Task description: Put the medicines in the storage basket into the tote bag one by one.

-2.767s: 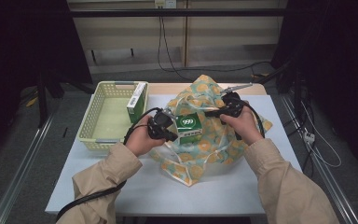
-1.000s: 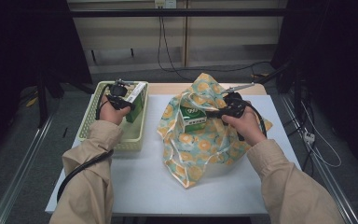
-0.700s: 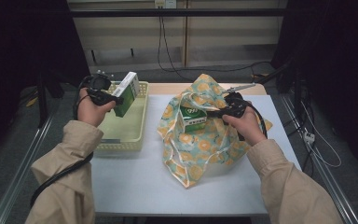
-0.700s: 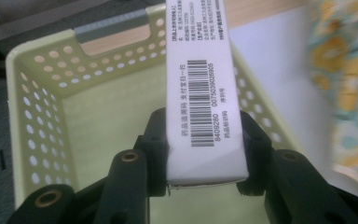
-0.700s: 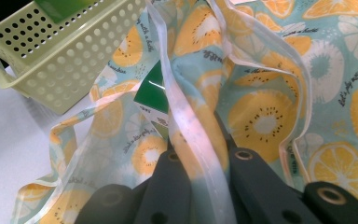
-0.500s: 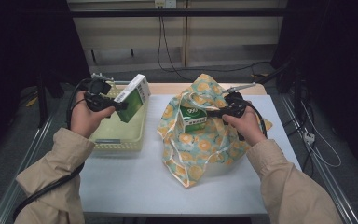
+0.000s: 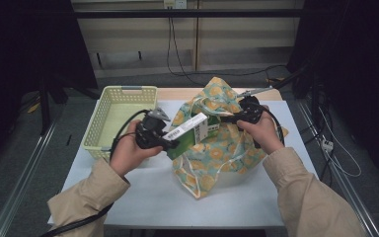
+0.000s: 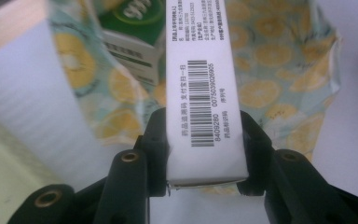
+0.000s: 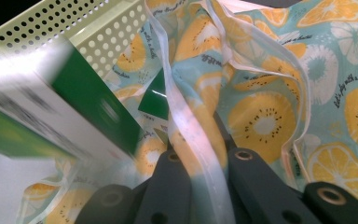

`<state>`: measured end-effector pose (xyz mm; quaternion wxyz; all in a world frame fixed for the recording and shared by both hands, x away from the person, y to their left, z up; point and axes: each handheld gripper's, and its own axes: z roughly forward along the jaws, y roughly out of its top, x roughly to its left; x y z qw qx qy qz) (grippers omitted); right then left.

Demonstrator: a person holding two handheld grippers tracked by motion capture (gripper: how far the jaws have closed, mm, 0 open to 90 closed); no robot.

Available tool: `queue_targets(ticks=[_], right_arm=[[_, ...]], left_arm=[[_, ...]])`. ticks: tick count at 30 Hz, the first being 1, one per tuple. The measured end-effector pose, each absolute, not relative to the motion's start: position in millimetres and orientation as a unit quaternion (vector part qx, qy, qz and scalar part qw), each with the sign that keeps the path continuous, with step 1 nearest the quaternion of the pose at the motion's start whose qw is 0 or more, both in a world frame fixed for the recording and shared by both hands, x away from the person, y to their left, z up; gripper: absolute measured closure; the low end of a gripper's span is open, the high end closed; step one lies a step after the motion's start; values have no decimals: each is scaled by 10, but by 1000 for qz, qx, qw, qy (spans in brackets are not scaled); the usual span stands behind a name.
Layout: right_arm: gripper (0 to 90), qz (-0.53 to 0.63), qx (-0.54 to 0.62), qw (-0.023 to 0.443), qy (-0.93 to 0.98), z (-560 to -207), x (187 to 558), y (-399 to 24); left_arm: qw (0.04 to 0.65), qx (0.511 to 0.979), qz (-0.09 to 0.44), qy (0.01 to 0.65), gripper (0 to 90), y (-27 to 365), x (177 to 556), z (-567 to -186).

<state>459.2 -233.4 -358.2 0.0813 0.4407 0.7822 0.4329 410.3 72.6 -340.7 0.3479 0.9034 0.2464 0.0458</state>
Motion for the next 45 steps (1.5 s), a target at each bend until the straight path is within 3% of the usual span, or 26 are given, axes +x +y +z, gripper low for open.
queue_targets(ticks=[8, 25, 27, 30, 31, 37, 45], right_arm=[[900, 435, 428, 86, 787, -3465, 4544, -2299], [900, 441, 437, 94, 778, -3415, 4518, -2422], [900, 442, 439, 95, 777, -3431, 4518, -2437], [900, 441, 439, 91, 777, -3467, 4513, -2444], [900, 439, 439, 90, 778, -3485, 4514, -2445], [900, 435, 439, 84, 782, -3552, 4527, -2404], [900, 421, 447, 88, 784, -3637, 4577, -2378]], left_arm=[[363, 897, 30, 249, 629, 137, 4234, -3813], [409, 881, 31, 235, 616, -753, 4620, -4059], [416, 877, 27, 239, 566, -737, 4633, -4086], [412, 878, 36, 239, 283, -617, 4595, -4052], [408, 880, 41, 239, 254, -548, 4569, -4023], [387, 892, 50, 226, 137, -56, 4330, -3851], [359, 896, 60, 253, 121, 400, 4044, -3928]])
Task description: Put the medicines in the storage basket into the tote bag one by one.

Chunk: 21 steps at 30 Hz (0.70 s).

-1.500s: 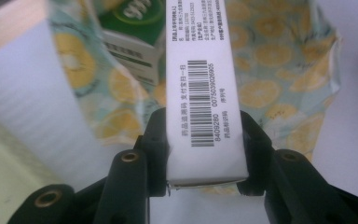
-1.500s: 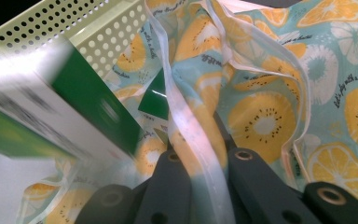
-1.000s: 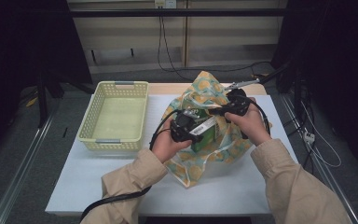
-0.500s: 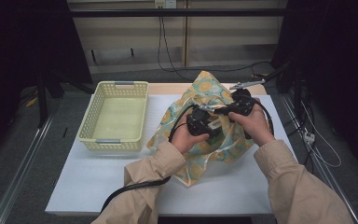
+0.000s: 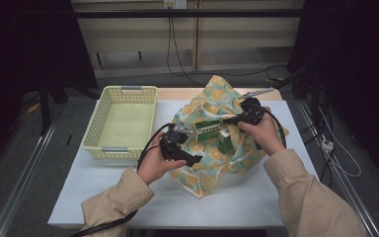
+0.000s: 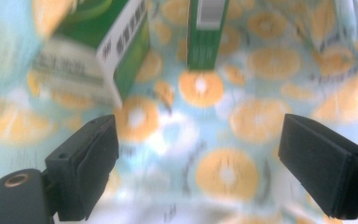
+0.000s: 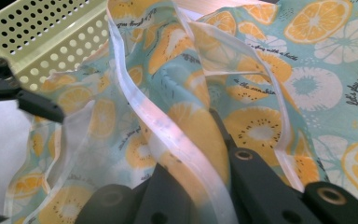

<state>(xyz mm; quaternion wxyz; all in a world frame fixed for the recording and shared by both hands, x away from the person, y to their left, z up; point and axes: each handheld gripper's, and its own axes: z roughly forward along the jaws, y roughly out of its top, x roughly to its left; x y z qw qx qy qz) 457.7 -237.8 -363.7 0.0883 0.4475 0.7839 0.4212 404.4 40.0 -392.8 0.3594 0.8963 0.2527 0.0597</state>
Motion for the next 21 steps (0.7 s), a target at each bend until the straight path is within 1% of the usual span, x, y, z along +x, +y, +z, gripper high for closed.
queue_targets(ticks=[1, 2, 5, 7, 9, 15, 16, 18, 19, 21], right_arm=[[900, 419, 448, 90, 785, -3639, 4580, -2378], [900, 418, 448, 92, 785, -3637, 4580, -2380], [900, 418, 450, 95, 783, -3617, 4576, -2410], [900, 418, 453, 97, 782, -3605, 4567, -2443], [900, 417, 454, 98, 781, -3604, 4558, -2471], [900, 420, 450, 95, 782, -3630, 4515, -2485], [900, 420, 450, 95, 782, -3636, 4509, -2485], [900, 421, 450, 93, 782, -3645, 4502, -2485], [900, 421, 449, 92, 783, -3647, 4499, -2485], [900, 422, 448, 91, 783, -3648, 4495, -2482]], left_arm=[[359, 898, 49, 250, 123, 439, 4040, -3954], [357, 896, 57, 258, 121, 459, 4022, -3983], [354, 896, 45, 264, 116, 512, 4012, -4061], [344, 898, 54, 268, 107, 502, 3997, -4136], [332, 902, 47, 271, 104, 491, 4011, -4217], [318, 893, 65, 312, 89, 491, 4120, -4353], [312, 891, 81, 319, 86, 490, 4140, -4375], [311, 886, 74, 335, 70, 497, 4196, -4422], [307, 886, 79, 340, 71, 494, 4229, -4445], [317, 876, 75, 355, 68, 465, 4284, -4503]])
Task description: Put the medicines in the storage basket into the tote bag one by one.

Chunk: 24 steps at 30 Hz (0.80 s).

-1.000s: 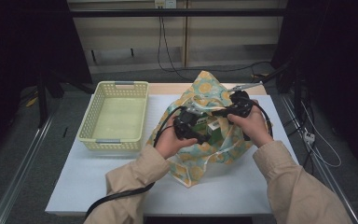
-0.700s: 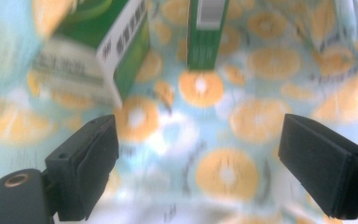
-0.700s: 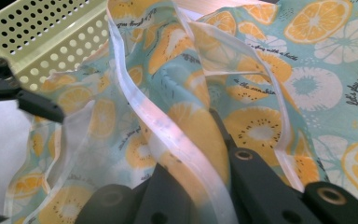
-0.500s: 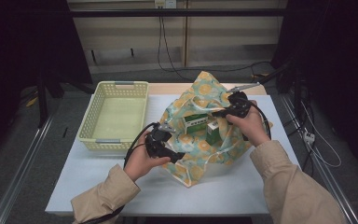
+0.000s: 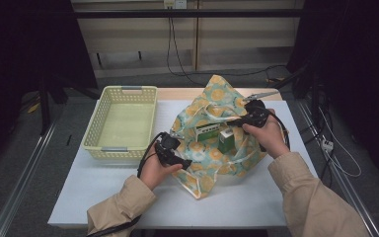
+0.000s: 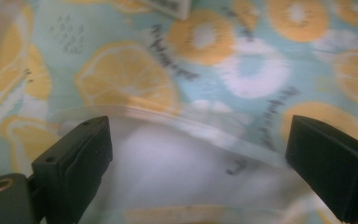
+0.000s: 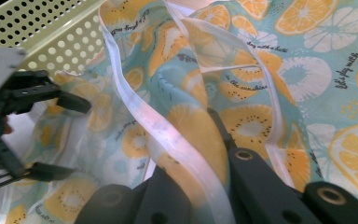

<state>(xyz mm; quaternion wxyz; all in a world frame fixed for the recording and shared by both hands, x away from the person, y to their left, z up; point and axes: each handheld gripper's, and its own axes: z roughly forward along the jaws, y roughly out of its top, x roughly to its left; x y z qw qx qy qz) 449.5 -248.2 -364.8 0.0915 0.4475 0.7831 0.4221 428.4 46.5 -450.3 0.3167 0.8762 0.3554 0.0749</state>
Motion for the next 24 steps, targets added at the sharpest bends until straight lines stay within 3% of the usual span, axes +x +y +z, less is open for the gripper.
queue_targets(ticks=[4, 7, 8, 11, 13, 16, 17, 20, 24], right_arm=[[900, 424, 446, 91, 783, -3644, 4487, -2479], [900, 424, 445, 91, 783, -3644, 4479, -2483], [900, 427, 444, 91, 782, -3643, 4477, -2484], [900, 428, 445, 89, 782, -3655, 4470, -2486], [900, 429, 443, 88, 782, -3668, 4465, -2485], [900, 431, 444, 86, 781, -3681, 4454, -2487], [900, 432, 444, 87, 780, -3685, 4450, -2490], [900, 433, 444, 85, 780, -3691, 4434, -2498], [900, 433, 445, 87, 779, -3643, 4424, -2529]], left_arm=[[313, 869, 77, 374, 56, 351, 4349, -4524], [310, 877, 83, 358, 207, 228, 4320, -4494], [304, 876, 111, 359, 265, 161, 4281, -4497], [310, 881, 100, 342, 521, 74, 4235, -4468], [308, 882, 86, 345, 586, 59, 4237, -4447], [317, 880, 52, 350, 847, 61, 4251, -4443], [316, 879, 47, 354, 885, 55, 4257, -4442], [320, 873, 22, 368, 900, 78, 4301, -4406], [344, 864, 20, 366, 900, 191, 4370, -4041]])
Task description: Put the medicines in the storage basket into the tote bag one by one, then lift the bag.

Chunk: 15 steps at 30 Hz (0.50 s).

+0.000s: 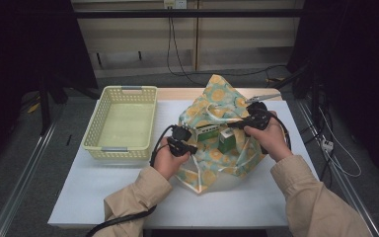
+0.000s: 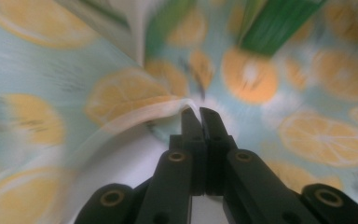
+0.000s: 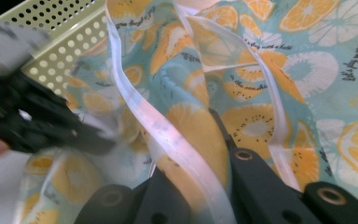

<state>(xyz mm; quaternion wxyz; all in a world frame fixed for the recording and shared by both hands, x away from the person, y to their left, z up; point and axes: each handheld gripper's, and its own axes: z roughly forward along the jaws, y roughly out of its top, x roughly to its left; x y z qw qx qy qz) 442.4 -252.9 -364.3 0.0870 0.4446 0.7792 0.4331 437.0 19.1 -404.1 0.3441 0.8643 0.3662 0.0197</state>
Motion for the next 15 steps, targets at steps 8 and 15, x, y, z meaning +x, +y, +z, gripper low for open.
queue_targets(ticks=[8, 15], right_arm=[[900, 446, 441, 112, 771, -3277, 4487, -2614], [900, 465, 440, 149, 754, -2774, 4562, -2732]], left_arm=[[385, 847, 58, 361, 900, 313, 4564, -2993], [426, 827, 91, 356, 900, 326, 4767, -2207]])
